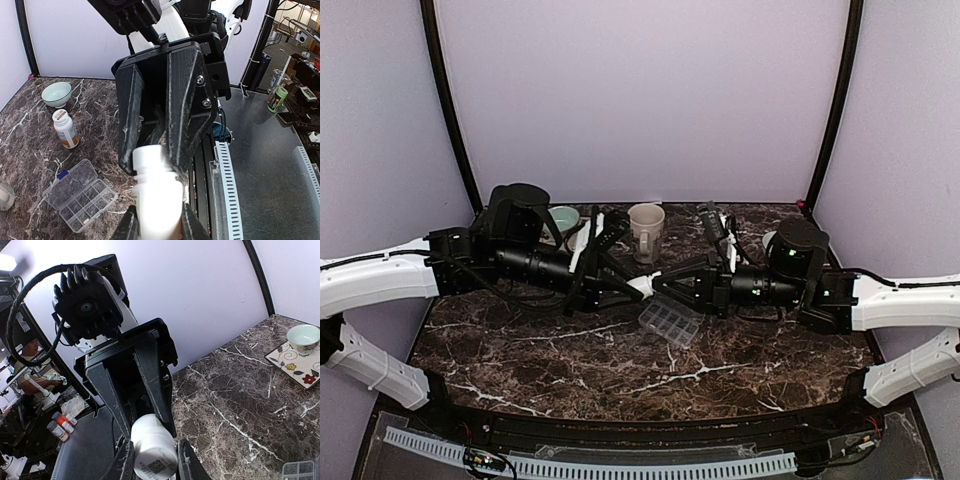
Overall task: Sort the pills into containers
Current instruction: Unscrew the lid of the pill bottle.
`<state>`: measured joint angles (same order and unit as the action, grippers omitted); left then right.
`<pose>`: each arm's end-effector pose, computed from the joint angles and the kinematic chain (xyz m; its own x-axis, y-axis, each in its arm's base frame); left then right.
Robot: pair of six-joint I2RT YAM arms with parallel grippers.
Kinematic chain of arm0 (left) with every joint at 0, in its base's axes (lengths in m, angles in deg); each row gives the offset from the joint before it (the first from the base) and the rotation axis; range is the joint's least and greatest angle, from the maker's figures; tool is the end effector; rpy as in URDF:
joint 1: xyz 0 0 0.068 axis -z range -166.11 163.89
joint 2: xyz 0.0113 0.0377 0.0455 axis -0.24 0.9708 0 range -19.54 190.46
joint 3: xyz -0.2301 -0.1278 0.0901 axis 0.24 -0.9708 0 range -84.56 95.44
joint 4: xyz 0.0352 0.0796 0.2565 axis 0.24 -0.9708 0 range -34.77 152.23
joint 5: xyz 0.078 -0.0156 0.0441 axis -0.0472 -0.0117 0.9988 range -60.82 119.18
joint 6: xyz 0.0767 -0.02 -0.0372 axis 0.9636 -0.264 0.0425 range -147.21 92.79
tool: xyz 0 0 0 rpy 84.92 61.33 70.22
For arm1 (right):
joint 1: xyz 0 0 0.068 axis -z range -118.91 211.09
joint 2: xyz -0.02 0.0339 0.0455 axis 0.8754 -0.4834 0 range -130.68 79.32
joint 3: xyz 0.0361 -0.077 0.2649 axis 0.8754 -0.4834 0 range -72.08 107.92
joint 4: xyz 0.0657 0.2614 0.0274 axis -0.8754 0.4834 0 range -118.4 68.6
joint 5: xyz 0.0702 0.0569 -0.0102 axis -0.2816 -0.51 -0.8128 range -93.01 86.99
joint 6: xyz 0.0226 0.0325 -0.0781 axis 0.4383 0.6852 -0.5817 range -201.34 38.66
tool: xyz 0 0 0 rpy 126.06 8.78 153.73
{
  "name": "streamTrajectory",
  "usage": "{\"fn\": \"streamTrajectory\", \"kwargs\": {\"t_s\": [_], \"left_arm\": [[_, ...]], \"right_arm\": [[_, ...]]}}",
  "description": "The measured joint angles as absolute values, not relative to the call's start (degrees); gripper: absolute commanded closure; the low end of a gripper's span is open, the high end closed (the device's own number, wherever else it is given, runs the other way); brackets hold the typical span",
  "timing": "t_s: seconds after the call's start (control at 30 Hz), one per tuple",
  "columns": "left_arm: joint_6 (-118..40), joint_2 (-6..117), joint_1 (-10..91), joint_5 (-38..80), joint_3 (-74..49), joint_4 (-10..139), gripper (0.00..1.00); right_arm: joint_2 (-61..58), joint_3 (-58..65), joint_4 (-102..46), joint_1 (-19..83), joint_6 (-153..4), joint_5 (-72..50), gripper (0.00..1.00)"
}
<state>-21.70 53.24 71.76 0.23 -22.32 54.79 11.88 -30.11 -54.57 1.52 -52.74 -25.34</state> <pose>0.1473 -0.3053 0.3395 -0.0687 0.2675 -0.9611 0.9971 0.0500 -0.0573 0.1359 0.2895 0.3087 -0.4684 0.0769 -0.8802 -0.8722 0.1186 0.4745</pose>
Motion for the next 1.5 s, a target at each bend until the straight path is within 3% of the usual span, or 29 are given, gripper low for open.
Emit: {"fn": "streamTrajectory", "kwargs": {"t_s": [0.23,0.57,0.67,1.0,1.23,1.33,1.5], "left_arm": [[-21.4,53.4,71.8,0.2,-22.3,54.8,1.0],[-20.9,53.4,71.8,0.3,-22.3,54.8,1.0],[-20.8,53.4,71.8,0.3,-22.3,54.8,1.0],[-20.8,53.4,71.8,1.2,-22.3,54.8,1.0],[-20.8,53.4,71.8,1.3,-22.3,54.7,1.0],[-20.8,53.4,71.8,1.3,-22.3,54.7,1.0],[-20.8,53.4,71.8,1.6,-22.3,54.7,1.0]], "right_arm": [[11.9,-30.1,-54.4,1.9,-52.3,-25.0,0.61],[11.9,-29.9,-54.0,2.0,-52.1,-24.8,0.58],[11.9,-29.7,-54.0,2.1,-52.0,-24.8,0.6],[11.7,-28.8,-53.0,2.3,-50.9,-25.8,0.82],[11.7,-28.6,-52.6,2.3,-50.8,-25.8,0.87],[11.7,-28.6,-52.5,2.3,-50.8,-25.8,0.84],[11.5,-27.9,-51.7,2.3,-50.9,-25.8,0.7]]}}
